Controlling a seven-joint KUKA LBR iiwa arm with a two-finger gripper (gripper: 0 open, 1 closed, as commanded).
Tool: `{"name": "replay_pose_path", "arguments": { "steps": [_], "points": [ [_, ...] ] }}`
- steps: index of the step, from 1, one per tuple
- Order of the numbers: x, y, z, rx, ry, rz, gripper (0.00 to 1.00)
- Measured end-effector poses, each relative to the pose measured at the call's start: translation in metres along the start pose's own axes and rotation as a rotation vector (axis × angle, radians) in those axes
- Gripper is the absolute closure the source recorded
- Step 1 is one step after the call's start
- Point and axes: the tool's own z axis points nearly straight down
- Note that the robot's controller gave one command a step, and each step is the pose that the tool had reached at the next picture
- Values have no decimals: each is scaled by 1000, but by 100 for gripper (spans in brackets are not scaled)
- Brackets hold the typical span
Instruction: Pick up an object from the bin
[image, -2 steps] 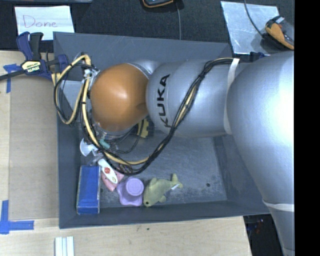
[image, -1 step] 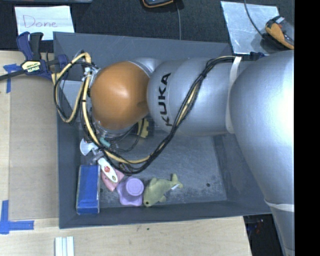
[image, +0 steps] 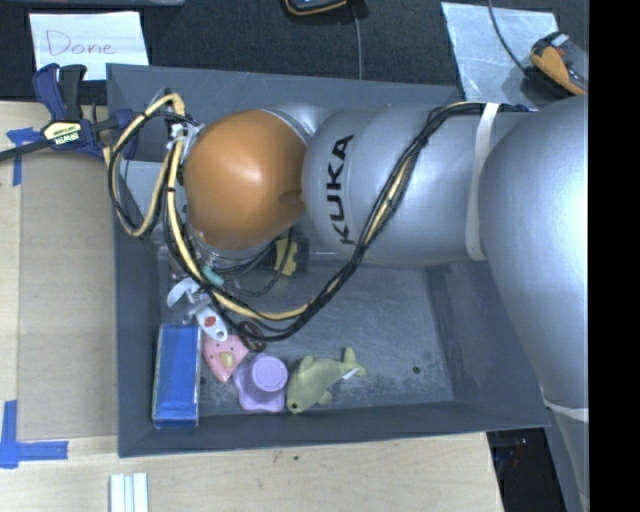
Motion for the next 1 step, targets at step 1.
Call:
{"name": "replay_pose_path", "arguments": {
  "steps": [1],
  "points": [
    [0, -2, -18, 4, -1, 2, 100]
  ]
}}
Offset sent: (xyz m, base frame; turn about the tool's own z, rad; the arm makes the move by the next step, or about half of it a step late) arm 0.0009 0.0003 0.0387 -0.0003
